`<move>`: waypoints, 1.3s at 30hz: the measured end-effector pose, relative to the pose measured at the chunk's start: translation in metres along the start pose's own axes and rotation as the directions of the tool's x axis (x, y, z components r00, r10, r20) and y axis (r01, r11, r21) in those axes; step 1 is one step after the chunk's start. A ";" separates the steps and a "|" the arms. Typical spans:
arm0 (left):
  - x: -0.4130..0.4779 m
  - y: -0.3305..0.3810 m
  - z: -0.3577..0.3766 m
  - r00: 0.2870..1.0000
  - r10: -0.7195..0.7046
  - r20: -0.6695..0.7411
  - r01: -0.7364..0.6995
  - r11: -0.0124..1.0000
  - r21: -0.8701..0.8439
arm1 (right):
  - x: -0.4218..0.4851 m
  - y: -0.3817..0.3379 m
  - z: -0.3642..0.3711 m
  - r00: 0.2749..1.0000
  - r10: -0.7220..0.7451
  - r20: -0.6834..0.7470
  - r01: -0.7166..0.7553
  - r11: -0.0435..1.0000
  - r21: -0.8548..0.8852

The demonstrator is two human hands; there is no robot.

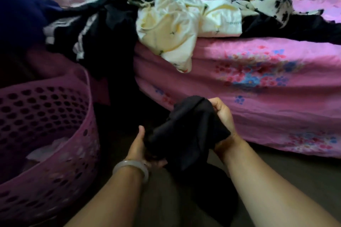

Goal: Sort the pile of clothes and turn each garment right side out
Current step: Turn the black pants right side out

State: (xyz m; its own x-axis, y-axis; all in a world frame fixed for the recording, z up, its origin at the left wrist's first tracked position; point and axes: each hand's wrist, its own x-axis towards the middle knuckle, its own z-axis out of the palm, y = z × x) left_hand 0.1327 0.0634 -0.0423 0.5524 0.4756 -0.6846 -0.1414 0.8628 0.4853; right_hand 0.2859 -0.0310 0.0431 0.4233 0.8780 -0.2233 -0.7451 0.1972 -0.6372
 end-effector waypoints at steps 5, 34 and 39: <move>-0.033 0.034 -0.007 0.988 -0.019 0.153 0.003 0.994 0.108 | -0.001 0.029 0.013 0.901 0.369 0.228 -0.231 0.853 -0.468; -0.066 0.071 0.009 0.721 0.471 0.508 -0.500 -0.155 0.852 | -0.023 -0.005 0.056 0.884 0.292 0.366 0.325 0.179 -0.929; -0.089 0.088 0.010 0.793 0.443 0.417 -0.536 0.184 0.824 | -0.019 -0.031 0.046 0.958 0.074 0.278 0.285 -0.368 -0.885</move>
State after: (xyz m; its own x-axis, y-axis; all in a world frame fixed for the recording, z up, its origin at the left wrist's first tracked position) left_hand 0.0795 0.0949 0.0668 0.7184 0.6882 -0.1012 0.3548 -0.2374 0.9043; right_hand 0.2770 -0.0338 0.1009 0.2069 0.9768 -0.0562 0.8512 -0.2080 -0.4818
